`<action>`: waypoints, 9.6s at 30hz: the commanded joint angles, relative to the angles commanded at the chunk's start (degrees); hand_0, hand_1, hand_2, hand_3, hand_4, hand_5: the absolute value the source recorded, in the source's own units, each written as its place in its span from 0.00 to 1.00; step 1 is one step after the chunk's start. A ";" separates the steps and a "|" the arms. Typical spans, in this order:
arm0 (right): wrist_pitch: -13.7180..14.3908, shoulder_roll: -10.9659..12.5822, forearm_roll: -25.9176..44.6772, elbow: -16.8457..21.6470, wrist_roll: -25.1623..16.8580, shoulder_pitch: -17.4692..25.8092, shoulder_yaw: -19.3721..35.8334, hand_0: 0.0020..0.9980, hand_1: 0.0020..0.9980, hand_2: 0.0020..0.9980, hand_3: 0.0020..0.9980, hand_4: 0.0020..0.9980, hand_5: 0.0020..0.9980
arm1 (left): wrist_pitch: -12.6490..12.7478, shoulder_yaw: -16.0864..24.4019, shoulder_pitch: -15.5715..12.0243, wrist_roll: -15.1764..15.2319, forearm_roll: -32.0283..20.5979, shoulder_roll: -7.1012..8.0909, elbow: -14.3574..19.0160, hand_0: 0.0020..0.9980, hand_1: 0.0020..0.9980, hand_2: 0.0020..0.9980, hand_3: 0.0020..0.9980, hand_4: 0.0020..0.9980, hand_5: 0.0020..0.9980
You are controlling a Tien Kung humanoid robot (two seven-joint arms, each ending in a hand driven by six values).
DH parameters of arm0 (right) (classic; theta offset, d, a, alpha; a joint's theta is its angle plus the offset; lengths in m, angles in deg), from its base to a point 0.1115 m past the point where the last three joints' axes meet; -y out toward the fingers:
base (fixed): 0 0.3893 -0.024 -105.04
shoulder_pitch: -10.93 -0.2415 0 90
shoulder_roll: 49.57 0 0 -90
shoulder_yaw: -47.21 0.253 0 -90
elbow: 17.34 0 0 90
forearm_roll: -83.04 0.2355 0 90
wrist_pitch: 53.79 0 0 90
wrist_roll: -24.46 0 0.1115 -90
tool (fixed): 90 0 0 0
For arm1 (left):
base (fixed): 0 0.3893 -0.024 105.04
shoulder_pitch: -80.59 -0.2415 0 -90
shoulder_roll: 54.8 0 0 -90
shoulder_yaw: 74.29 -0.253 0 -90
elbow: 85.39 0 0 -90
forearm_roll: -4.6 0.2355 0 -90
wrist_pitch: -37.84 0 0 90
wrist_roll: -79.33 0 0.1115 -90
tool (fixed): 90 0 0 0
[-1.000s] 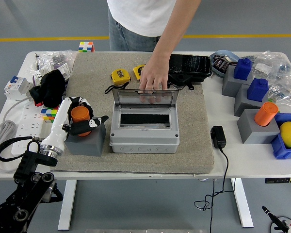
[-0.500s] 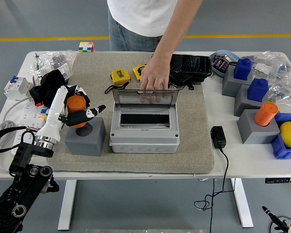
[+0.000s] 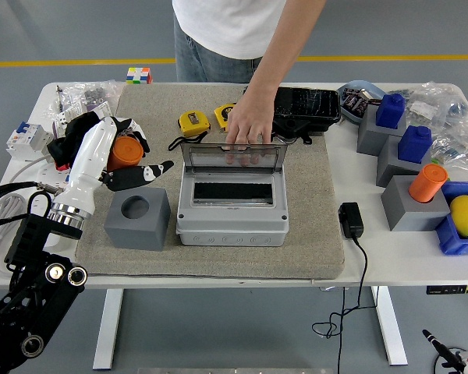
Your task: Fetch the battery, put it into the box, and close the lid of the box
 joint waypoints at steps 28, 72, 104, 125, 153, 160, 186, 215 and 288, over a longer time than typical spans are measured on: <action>0.35 0.18 -0.05 0.00 0.36 -0.28 -0.43 0.88 0.85 0.81 0.86 1.00 1.00 | -0.26 -18.63 4.67 -8.91 14.54 2.99 3.26 0.11 0.10 0.15 0.17 0.66 0.04; 0.56 0.23 -0.29 0.00 1.01 -0.92 -1.89 0.87 0.85 0.81 0.86 1.00 1.00 | 1.71 -32.14 24.10 -6.78 14.54 -5.86 -22.04 0.11 0.11 0.16 0.17 0.65 0.07; 0.66 0.33 -1.13 0.00 1.28 -0.74 -1.10 0.87 0.85 0.81 0.85 1.00 1.00 | 0.32 -33.82 23.61 -7.14 8.48 -4.41 -15.29 0.11 0.11 0.16 0.17 0.64 0.09; 0.60 0.49 -1.55 0.00 1.35 -1.03 -0.71 0.87 0.85 0.81 0.85 1.00 1.00 | 0.76 -31.90 26.78 -6.19 7.76 -6.18 -21.68 0.11 0.11 0.16 0.17 0.64 0.10; 0.45 0.44 -1.28 0.00 1.35 -1.07 -0.95 0.87 0.84 0.81 0.85 1.00 1.00 | 0.60 -31.54 26.04 -4.84 6.12 -6.73 -24.63 0.12 0.12 0.17 0.20 0.79 0.22; 0.41 0.41 -0.91 0.00 1.31 -1.12 -1.35 0.87 0.84 0.81 0.85 1.00 1.00 | -0.19 -31.49 25.89 -4.10 5.34 -6.66 -24.82 0.13 0.13 0.17 0.21 0.91 0.32; 0.14 0.47 -0.74 0.00 1.42 -1.08 -1.54 0.87 0.84 0.81 0.85 1.00 1.00 | -0.85 -30.97 25.86 -2.21 3.10 -6.61 -25.19 0.19 0.19 0.21 0.24 1.00 0.74; -0.30 0.48 -0.67 0.00 1.61 -1.02 -1.52 0.86 0.83 0.80 0.85 1.00 1.00 | 0.15 -27.56 25.28 2.54 -0.99 -6.33 -22.12 1.00 1.00 1.00 0.95 1.00 1.00; -0.10 0.49 0.59 0.00 1.63 -0.94 -2.19 0.86 0.81 0.79 0.85 1.00 1.00 | -24.09 -14.91 2.86 -14.88 5.56 7.88 7.78 0.74 0.73 0.69 0.66 1.00 1.00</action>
